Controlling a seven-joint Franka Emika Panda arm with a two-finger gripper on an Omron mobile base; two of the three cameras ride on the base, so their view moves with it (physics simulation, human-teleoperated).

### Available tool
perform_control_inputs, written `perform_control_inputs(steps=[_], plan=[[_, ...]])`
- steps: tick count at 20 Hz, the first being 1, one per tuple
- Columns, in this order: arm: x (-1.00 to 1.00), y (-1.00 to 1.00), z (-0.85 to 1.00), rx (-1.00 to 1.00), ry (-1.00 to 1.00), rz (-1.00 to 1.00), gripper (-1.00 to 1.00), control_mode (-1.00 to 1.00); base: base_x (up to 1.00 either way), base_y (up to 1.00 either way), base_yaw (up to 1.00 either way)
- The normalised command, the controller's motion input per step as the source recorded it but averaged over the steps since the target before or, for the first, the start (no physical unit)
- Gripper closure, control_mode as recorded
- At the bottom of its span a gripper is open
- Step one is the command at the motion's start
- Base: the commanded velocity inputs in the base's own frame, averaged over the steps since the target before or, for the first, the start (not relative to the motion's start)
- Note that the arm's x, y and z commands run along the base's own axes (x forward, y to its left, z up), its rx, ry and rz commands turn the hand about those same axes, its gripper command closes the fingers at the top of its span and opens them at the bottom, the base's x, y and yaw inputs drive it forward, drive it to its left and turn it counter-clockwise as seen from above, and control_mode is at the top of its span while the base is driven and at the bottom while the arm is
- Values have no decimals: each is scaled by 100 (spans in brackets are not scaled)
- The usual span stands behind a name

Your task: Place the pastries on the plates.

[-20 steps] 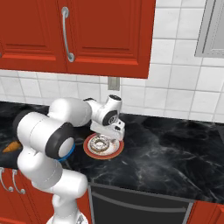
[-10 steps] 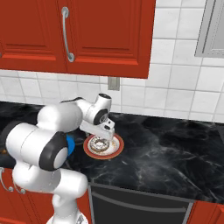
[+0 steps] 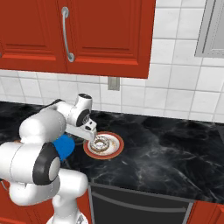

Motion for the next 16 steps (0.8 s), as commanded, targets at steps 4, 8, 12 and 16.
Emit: perform_control_inputs(steps=[4,8,12,16], plan=[[-13,79,23,0,5,-1,-100,-100,0,0,0],[-2,77,16,0,5,-2,-100,-100,0,0,0],[-1,78,8,0,5,0,-100,-100,0,0,0],[-8,75,6,0,5,0,-100,-100,0,0,0]])
